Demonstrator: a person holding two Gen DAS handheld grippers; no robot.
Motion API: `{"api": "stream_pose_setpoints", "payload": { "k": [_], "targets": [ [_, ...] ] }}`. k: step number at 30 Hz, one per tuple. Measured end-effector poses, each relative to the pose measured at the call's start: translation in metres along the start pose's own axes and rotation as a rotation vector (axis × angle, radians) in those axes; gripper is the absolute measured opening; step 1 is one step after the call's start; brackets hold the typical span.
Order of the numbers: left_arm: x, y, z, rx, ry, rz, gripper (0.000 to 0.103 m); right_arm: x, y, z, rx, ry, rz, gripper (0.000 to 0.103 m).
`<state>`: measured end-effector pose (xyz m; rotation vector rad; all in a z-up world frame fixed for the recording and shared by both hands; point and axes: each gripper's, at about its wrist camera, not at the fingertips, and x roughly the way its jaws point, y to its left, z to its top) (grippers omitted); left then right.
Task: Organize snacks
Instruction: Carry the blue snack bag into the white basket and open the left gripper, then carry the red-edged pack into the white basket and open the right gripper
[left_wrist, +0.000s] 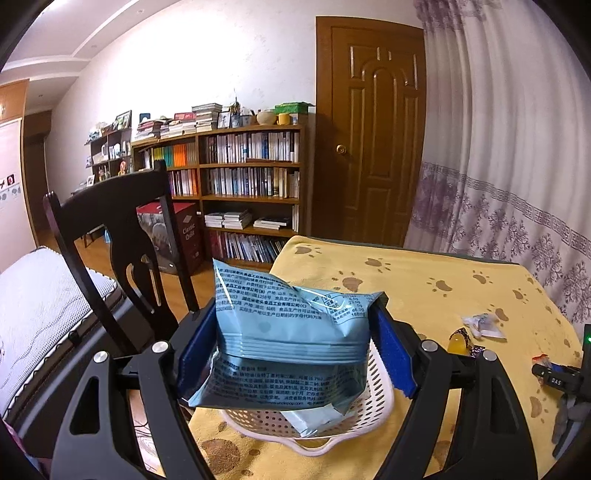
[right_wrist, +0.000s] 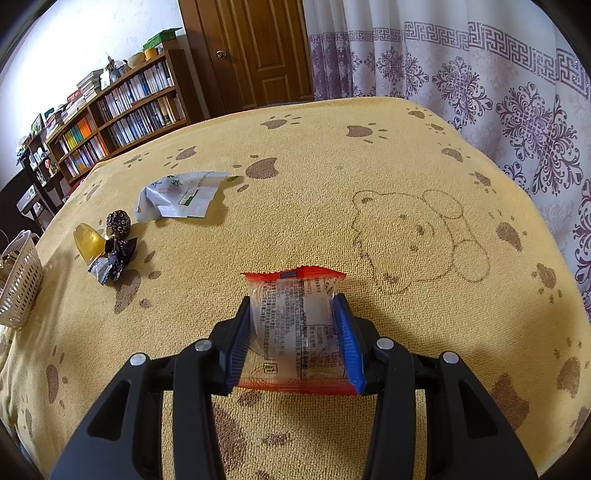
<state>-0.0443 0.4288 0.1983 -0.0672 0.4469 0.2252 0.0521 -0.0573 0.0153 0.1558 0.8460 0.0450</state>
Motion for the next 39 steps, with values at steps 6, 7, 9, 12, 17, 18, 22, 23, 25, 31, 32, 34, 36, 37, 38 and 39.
{"api": "stream_pose_setpoints", "payload": {
  "k": [6, 7, 9, 12, 17, 18, 22, 23, 25, 31, 32, 34, 36, 37, 38, 39],
  "targets": [
    [0.015, 0.0, -0.003, -0.012, 0.044, 0.023, 0.093, 0.0, -0.001, 0.0, 0.001, -0.001, 0.002, 0.044],
    [0.016, 0.001, -0.002, -0.02, 0.046, 0.028, 0.094, 0.0, -0.001, 0.0, 0.002, -0.001, 0.002, 0.044],
    [0.016, 0.003, -0.002, -0.026, 0.047, 0.029, 0.094, 0.0, -0.001, 0.0, 0.001, -0.001, 0.002, 0.044],
    [0.012, 0.006, -0.002, -0.033, 0.035, 0.039, 0.096, 0.0, -0.001, 0.0, 0.001, -0.001, 0.002, 0.044],
    [0.007, 0.011, 0.001, -0.057, 0.017, 0.049, 0.098, 0.0, -0.001, 0.0, 0.001, -0.001, 0.002, 0.044],
    [0.006, 0.013, 0.002, -0.065, 0.014, 0.05, 0.099, 0.0, -0.001, 0.0, 0.001, -0.001, 0.002, 0.044],
    [0.004, 0.015, 0.002, -0.084, 0.014, 0.054, 0.1, 0.0, -0.001, 0.0, 0.002, -0.001, 0.002, 0.044],
    [0.005, 0.016, 0.003, -0.09, 0.018, 0.054, 0.1, 0.0, -0.001, 0.0, 0.002, -0.001, 0.002, 0.044],
    [0.006, 0.018, 0.003, -0.096, 0.022, 0.056, 0.1, 0.0, -0.001, 0.0, 0.002, -0.001, 0.002, 0.044],
    [0.004, 0.023, 0.003, -0.123, 0.019, 0.066, 0.1, 0.0, -0.001, 0.0, 0.002, -0.001, 0.002, 0.044],
    [0.003, 0.024, 0.003, -0.126, 0.019, 0.066, 0.1, 0.0, -0.001, 0.0, 0.001, -0.001, 0.002, 0.044],
    [0.003, 0.025, 0.003, -0.133, 0.018, 0.064, 0.1, 0.0, -0.001, 0.0, 0.001, -0.001, 0.002, 0.044],
    [0.002, 0.025, 0.003, -0.131, 0.015, 0.064, 0.1, 0.0, -0.001, 0.0, 0.001, -0.001, 0.001, 0.044],
    [0.003, 0.025, 0.003, -0.13, 0.016, 0.066, 0.1, 0.0, -0.001, 0.0, 0.001, -0.002, 0.0, 0.044],
    [0.002, 0.025, 0.003, -0.13, 0.013, 0.068, 0.1, -0.001, -0.002, 0.0, 0.002, -0.004, -0.001, 0.043],
    [0.002, 0.025, 0.004, -0.13, 0.011, 0.068, 0.1, -0.001, -0.002, 0.0, 0.004, -0.005, -0.002, 0.043]
  ]
}}
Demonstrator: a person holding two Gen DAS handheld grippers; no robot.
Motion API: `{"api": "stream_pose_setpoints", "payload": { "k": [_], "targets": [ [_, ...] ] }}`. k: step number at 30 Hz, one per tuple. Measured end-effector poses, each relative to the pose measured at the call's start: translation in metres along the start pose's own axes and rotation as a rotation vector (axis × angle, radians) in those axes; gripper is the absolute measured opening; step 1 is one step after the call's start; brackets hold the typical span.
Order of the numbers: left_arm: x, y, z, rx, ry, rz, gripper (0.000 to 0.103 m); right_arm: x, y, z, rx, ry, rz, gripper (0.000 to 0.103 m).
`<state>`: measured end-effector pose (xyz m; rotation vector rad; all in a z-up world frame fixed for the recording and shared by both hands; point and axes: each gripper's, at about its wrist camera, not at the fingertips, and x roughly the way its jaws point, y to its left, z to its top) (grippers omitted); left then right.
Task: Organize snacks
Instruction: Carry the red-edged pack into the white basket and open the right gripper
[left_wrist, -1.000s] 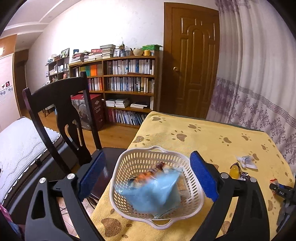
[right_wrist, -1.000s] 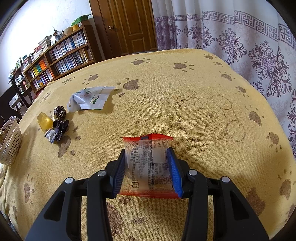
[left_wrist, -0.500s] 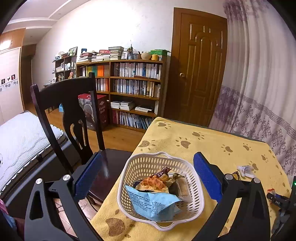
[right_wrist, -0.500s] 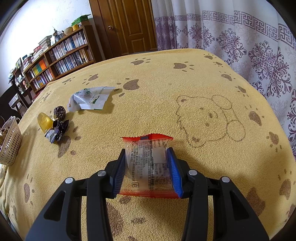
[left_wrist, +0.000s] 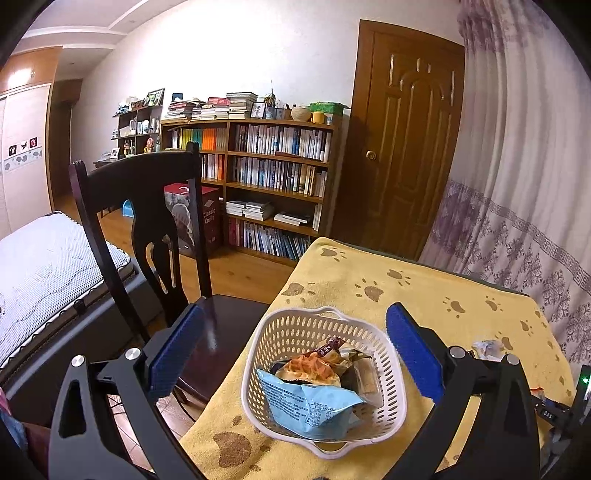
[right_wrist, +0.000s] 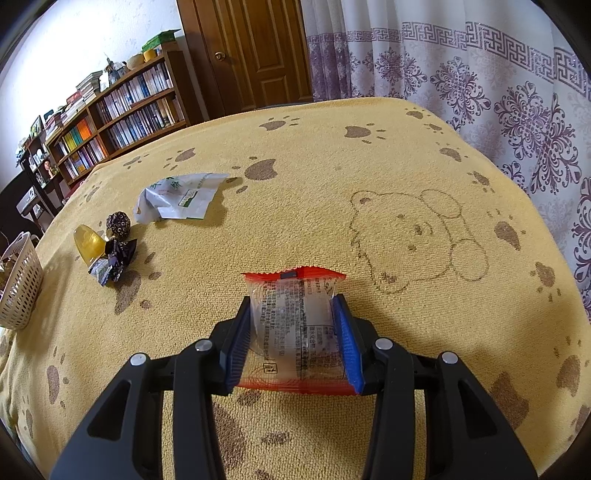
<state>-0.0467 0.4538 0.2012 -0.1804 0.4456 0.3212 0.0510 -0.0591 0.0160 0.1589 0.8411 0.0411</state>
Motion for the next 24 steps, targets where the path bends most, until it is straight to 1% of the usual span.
{"api": "stream_pose_setpoints", "payload": {
  "k": [3, 7, 10, 16, 20, 24],
  "targets": [
    [-0.002, 0.0, 0.002, 0.0, -0.007, -0.006, 0.1, -0.003, -0.003, -0.002, 0.033, 0.001, 0.009, 0.043],
    [-0.005, 0.002, 0.003, -0.002, -0.013, 0.002, 0.1, -0.013, -0.003, -0.006, 0.099, 0.009, 0.081, 0.043],
    [-0.006, 0.003, 0.004, -0.009, -0.018, 0.005, 0.1, -0.023, 0.009, -0.005, 0.078, -0.007, 0.097, 0.043],
    [-0.013, 0.002, 0.004, 0.003, -0.047, 0.024, 0.1, -0.048, 0.053, 0.006, 0.011, -0.045, 0.182, 0.043],
    [-0.014, 0.001, 0.003, -0.003, -0.049, 0.018, 0.1, -0.062, 0.098, 0.014, -0.058, -0.065, 0.243, 0.043],
    [-0.015, 0.003, 0.004, -0.012, -0.052, 0.015, 0.1, -0.074, 0.15, 0.026, -0.129, -0.079, 0.323, 0.043]
  ]
}}
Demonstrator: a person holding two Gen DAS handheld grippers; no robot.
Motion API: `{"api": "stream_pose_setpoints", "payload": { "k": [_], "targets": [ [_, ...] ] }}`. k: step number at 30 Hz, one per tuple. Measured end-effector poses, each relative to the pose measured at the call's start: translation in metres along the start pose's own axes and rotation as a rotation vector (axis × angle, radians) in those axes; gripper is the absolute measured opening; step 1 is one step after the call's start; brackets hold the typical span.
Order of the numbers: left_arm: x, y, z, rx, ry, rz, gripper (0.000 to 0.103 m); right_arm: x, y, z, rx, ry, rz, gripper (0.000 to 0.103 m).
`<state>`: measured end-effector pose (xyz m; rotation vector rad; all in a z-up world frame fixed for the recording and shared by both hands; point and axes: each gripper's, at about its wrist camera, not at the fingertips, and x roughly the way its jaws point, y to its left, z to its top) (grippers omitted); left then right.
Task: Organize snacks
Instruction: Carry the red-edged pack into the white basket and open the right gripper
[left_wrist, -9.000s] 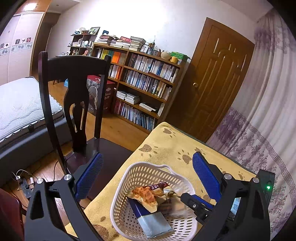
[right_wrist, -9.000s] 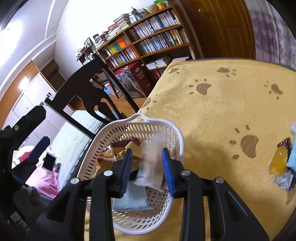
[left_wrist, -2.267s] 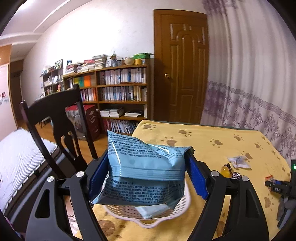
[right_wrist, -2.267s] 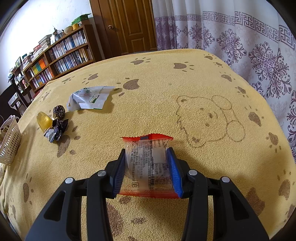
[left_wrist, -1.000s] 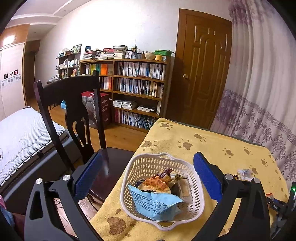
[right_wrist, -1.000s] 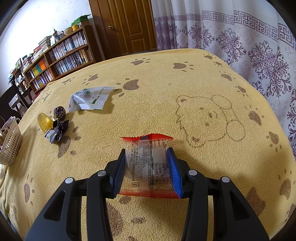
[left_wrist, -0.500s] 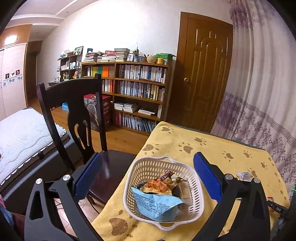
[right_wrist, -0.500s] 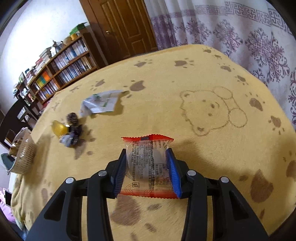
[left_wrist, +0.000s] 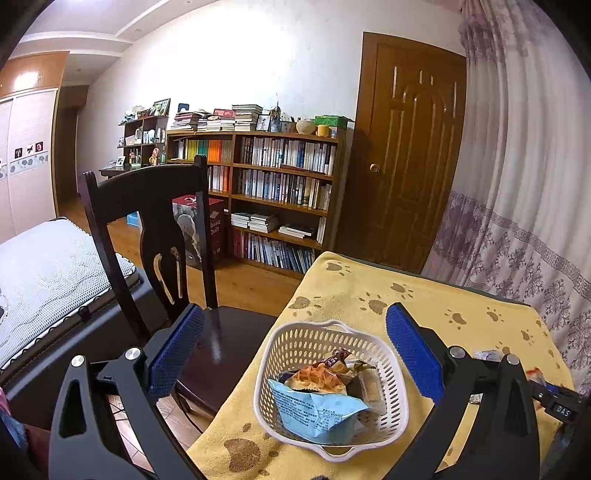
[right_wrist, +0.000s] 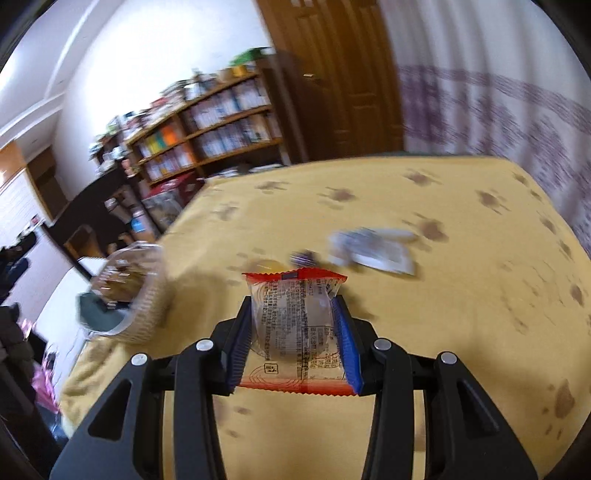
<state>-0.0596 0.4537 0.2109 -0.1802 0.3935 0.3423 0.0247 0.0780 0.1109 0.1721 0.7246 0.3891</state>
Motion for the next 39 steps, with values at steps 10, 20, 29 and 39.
{"api": "stream_pose_setpoints", "payload": {
  "k": [10, 20, 29, 39],
  "targets": [
    [-0.008, 0.012, 0.005, -0.044, -0.026, -0.002, 0.1, 0.028, 0.128, 0.015, -0.178, 0.032, 0.153, 0.043],
    [-0.012, 0.02, 0.008, -0.072, -0.039, 0.008, 0.1, 0.077, 0.192, 0.013, -0.191, 0.129, 0.219, 0.043],
    [-0.01, 0.02, 0.008, -0.074, -0.031, 0.0, 0.1, 0.091, 0.197, 0.009, -0.156, 0.144, 0.269, 0.059],
    [-0.009, 0.02, 0.007, -0.077, -0.021, -0.002, 0.1, 0.082, 0.182, 0.001, -0.16, 0.122, 0.238, 0.059]
  ]
}}
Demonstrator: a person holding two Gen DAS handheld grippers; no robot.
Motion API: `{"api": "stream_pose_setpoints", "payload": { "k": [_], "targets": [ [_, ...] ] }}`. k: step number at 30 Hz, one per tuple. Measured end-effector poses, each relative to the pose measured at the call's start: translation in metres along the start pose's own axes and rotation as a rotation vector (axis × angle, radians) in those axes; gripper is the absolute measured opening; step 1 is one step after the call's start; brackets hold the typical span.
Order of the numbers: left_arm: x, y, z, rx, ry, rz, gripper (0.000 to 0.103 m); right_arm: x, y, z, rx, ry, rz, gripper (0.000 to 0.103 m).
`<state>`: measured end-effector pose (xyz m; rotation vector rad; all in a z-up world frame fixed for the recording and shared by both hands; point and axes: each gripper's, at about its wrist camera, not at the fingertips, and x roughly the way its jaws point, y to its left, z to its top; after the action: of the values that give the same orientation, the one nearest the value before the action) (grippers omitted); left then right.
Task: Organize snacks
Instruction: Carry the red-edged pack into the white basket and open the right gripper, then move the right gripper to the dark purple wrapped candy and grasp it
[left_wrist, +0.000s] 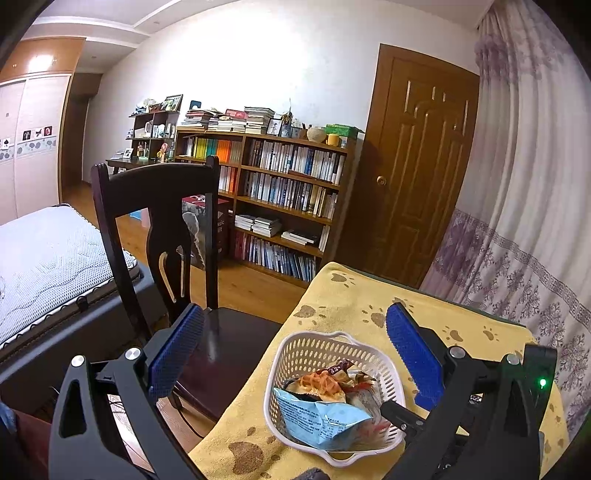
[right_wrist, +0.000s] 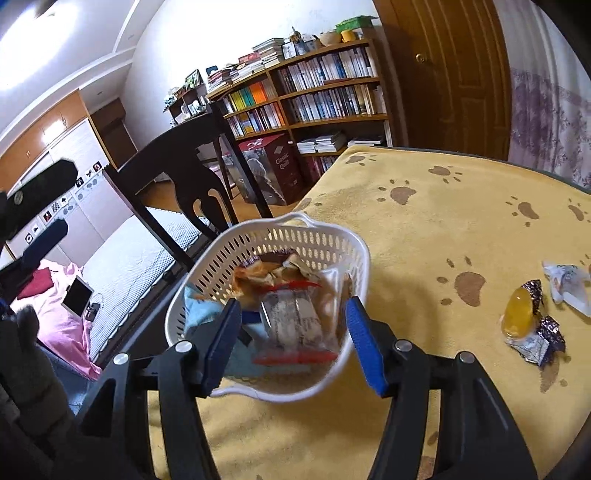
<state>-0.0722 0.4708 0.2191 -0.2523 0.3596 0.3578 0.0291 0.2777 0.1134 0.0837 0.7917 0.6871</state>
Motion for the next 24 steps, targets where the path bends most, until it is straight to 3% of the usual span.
{"api": "stream_pose_setpoints", "payload": {
  "k": [10, 20, 24],
  "targets": [
    [0.0, -0.012, -0.004, 0.039, 0.007, -0.013, 0.1, -0.013, -0.035, -0.007, 0.053, -0.012, -0.054, 0.059],
    [0.003, -0.021, -0.008, 0.062, 0.02, -0.021, 0.1, -0.036, -0.1, -0.006, 0.137, -0.037, -0.145, 0.059],
    [0.005, -0.025, -0.01, 0.075, 0.024, -0.025, 0.1, -0.046, -0.128, -0.006, 0.167, -0.045, -0.19, 0.052]
  ]
}}
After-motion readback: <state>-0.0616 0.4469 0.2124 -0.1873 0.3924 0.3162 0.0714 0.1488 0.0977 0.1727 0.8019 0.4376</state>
